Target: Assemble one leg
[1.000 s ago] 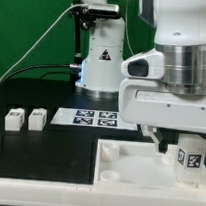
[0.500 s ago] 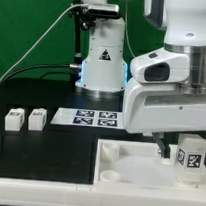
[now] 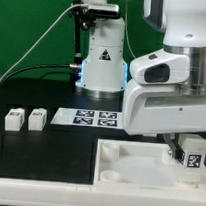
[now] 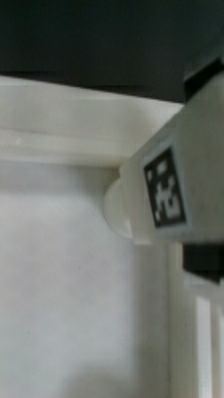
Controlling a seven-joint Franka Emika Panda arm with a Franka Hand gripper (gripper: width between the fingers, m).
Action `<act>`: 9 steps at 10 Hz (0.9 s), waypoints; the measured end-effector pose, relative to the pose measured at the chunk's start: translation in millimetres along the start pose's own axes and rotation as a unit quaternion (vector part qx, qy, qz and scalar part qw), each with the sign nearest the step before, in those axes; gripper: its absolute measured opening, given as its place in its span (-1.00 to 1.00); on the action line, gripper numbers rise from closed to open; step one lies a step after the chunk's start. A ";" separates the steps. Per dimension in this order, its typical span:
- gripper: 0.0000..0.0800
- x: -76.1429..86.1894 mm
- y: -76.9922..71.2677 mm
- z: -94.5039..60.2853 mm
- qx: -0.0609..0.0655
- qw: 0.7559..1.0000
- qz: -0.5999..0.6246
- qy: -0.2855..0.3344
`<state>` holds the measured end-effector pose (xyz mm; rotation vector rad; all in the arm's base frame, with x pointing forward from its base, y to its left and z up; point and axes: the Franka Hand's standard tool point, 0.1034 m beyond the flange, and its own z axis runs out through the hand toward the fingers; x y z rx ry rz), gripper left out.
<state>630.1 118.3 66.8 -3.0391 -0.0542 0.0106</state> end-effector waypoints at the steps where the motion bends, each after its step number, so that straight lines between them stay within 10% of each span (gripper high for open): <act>1: -0.27 -0.1 0.0 0.3 0.000 1.000 0.000 0.000; 5: -0.27 0.0 -0.3 0.5 0.003 0.999 0.040 0.000; 9: -0.27 0.7 -1.2 0.9 0.011 0.937 0.350 -0.003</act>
Offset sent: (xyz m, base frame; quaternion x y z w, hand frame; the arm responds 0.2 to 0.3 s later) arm 0.0000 0.0000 0.0000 0.0000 0.0000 0.0000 1.0000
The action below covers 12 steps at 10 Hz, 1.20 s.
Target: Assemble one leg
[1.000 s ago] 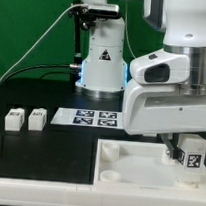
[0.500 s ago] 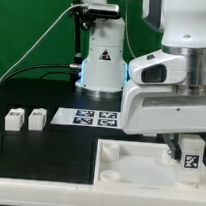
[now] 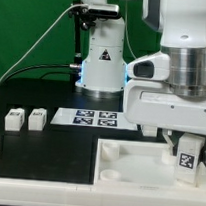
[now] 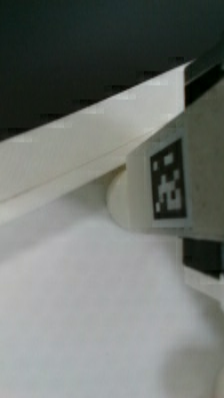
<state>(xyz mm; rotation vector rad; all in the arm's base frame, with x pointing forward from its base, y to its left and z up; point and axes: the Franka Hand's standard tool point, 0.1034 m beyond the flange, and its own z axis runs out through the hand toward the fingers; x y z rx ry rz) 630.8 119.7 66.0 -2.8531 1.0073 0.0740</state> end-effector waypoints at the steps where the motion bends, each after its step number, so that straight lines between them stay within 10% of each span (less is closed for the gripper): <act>1: -0.27 0.9 0.5 1.0 0.002 0.997 0.075 -0.002; 7: -0.27 2.8 -1.9 1.6 0.010 0.981 0.194 0.001; 9: 0.46 2.2 -2.4 1.6 0.010 0.986 0.169 0.001; 12: 0.59 0.6 -4.2 -4.2 0.003 0.999 -0.035 0.004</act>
Offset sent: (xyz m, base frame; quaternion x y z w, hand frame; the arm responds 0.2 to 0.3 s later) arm 0.0016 -0.0089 -0.0088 -0.0012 0.0392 0.1700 0.9847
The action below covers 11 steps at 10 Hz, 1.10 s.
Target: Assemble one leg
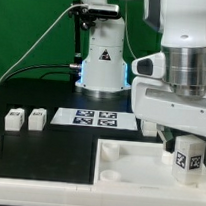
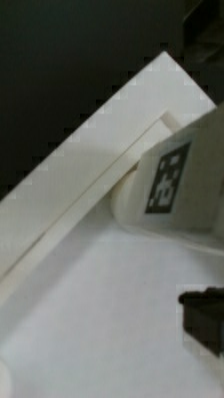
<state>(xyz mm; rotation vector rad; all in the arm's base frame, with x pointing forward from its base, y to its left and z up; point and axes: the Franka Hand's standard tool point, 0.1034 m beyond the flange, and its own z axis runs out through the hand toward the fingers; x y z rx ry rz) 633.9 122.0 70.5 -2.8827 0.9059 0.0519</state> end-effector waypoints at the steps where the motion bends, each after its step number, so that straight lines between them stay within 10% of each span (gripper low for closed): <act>1: 0.62 0.6 -0.6 -2.7 -0.005 0.997 -0.079 0.005; 6: 0.62 -1.4 -3.2 -3.5 -0.040 0.922 -0.383 0.021; 10: 0.55 0.2 1.7 1.7 -0.037 0.896 -0.441 0.029; 11: 0.10 0.2 2.0 2.1 -0.037 0.896 -0.441 0.029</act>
Offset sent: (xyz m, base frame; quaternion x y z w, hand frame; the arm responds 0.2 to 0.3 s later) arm -0.0019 -0.0014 0.0062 -0.0450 0.0119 -0.3548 0.9338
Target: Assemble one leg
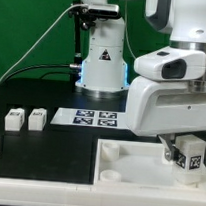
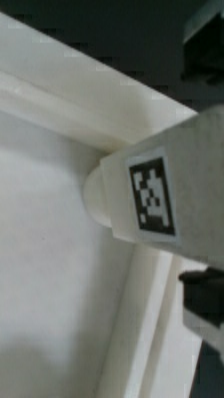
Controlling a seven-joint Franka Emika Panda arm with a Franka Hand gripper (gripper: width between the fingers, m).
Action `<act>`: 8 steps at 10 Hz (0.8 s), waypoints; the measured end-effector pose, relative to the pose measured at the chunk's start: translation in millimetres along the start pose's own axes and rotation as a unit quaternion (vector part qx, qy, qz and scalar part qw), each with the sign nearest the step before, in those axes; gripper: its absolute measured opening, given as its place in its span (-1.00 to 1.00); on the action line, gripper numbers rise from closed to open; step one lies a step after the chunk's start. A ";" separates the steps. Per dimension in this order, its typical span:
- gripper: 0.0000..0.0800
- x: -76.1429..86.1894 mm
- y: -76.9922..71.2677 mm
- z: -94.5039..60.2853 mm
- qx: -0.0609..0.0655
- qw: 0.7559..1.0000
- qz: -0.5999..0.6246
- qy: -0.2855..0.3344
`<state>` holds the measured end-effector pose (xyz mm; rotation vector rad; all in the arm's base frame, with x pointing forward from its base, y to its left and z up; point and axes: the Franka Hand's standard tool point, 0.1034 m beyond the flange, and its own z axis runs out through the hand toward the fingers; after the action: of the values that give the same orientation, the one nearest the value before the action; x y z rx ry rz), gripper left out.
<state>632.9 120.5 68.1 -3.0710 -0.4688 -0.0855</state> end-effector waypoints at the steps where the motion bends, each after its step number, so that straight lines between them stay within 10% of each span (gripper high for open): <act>1: 0.10 -0.1 0.0 0.2 0.000 1.000 0.000 0.000; 2: -0.27 -0.1 0.2 0.2 0.000 1.000 0.000 0.000; 8: -0.27 0.3 1.1 -0.5 0.003 0.976 0.217 0.001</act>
Offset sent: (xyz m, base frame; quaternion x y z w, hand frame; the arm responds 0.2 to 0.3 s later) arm 0.0000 0.0000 0.0000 0.0000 0.0000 0.0899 0.9960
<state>633.5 119.5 68.7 -3.0825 0.2077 -0.0739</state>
